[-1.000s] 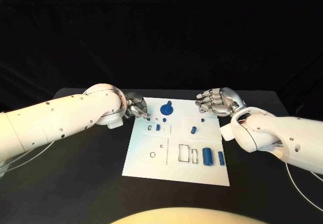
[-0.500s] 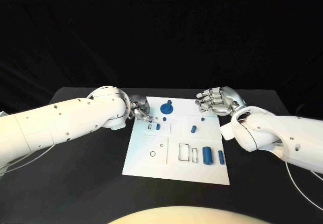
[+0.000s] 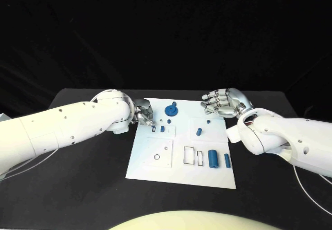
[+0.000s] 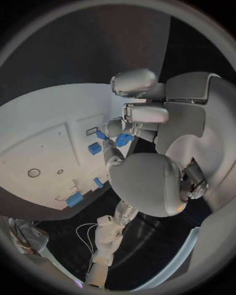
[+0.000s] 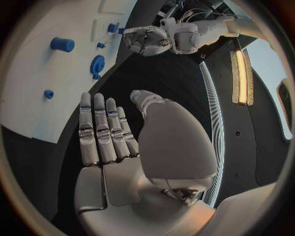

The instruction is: Assemble the parts on the task board

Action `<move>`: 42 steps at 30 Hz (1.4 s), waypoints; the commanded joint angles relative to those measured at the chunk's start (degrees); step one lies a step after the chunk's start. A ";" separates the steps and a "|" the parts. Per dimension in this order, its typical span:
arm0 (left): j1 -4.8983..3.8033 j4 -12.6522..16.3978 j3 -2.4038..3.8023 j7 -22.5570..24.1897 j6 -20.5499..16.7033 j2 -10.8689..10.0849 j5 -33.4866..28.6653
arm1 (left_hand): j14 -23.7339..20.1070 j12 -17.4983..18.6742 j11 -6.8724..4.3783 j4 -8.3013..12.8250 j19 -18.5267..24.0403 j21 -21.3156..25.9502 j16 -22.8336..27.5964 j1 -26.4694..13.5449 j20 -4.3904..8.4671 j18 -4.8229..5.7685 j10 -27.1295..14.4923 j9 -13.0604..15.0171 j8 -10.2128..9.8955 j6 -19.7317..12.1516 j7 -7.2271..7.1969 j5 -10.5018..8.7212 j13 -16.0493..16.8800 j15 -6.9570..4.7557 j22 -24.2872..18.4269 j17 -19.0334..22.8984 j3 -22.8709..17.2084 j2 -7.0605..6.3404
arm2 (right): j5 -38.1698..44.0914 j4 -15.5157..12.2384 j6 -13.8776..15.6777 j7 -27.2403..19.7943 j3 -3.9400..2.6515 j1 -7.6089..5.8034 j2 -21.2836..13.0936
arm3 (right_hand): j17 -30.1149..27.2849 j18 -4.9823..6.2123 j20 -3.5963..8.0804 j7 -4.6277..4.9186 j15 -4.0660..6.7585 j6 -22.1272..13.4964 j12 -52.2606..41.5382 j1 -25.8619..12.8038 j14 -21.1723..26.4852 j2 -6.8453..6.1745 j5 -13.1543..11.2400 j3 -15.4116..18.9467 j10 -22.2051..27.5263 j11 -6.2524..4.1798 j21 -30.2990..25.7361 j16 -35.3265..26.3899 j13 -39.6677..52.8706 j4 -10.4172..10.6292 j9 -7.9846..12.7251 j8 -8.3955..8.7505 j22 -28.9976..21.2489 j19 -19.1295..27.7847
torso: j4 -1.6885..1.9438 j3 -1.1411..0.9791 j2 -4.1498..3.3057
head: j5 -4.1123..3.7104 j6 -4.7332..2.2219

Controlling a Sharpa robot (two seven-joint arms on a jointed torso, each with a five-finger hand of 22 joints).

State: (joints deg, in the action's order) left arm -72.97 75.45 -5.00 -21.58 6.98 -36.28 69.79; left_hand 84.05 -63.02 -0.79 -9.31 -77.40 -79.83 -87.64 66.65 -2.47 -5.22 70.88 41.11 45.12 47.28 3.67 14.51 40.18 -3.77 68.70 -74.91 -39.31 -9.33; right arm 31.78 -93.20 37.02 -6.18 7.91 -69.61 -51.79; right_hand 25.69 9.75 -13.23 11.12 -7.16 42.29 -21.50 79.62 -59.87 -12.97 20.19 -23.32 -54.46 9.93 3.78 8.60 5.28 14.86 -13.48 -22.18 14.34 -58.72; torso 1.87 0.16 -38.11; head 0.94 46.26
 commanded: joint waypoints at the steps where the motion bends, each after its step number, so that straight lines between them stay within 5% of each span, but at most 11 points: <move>1: 0.06 -0.15 0.02 0.19 2.50 0.11 -1.30 | 4.68 -0.10 -0.01 9.67 -0.36 -0.23 -0.27 0.36 0.01 0.67 0.32 0.05 0.11 0.38 -0.06 0.40 -0.05 -0.24 -0.06 -10.48 -9.86 0.37 | 0.63 -0.11 -0.72 -0.81 -0.01 0.04 -0.02 | -0.06 0.76 -0.10 2.70 -0.06 -0.24 0.01 -0.32 -0.05 0.31 0.24 0.03 0.34 0.10 -0.03 -0.24 -0.08 -0.26 0.05 -0.21 -0.05 0.02 | 0.00 0.02 0.02 | 0.03 0.03; 42: 0.24 -0.73 -0.08 0.02 3.69 0.60 -2.12 | 4.68 -0.04 0.00 9.63 -0.34 -0.24 -0.27 0.28 0.02 0.67 0.38 -0.04 -0.05 0.47 -0.03 0.26 -0.06 -0.23 -0.06 -10.48 -10.06 0.36 | 0.63 0.00 -0.87 -0.87 -0.01 0.04 0.07 | -0.07 0.77 -0.09 2.70 -0.04 -0.21 -0.05 -0.28 -0.11 0.35 0.48 -0.03 0.33 0.10 -0.01 -0.29 -0.20 -0.33 0.09 -0.24 -0.28 -0.04 | -0.02 0.03 0.01 | 0.12 0.14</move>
State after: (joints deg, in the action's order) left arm -72.76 74.71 -5.09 -21.70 9.56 -35.81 67.97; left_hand 84.04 -63.01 -0.78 -9.30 -77.40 -79.82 -87.63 66.78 -2.46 -5.22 70.87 41.01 44.90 47.42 3.72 14.64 40.19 -3.76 68.68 -74.90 -39.31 -9.20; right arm 31.85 -93.15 37.00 -6.26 7.90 -69.61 -51.73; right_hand 25.70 9.74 -13.23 11.12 -7.16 42.29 -21.50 79.62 -59.87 -12.98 20.53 -23.32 -54.46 9.93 3.78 8.60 5.17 14.86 -13.49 -22.18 14.11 -58.72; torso 1.85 0.16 -38.11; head 1.08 46.36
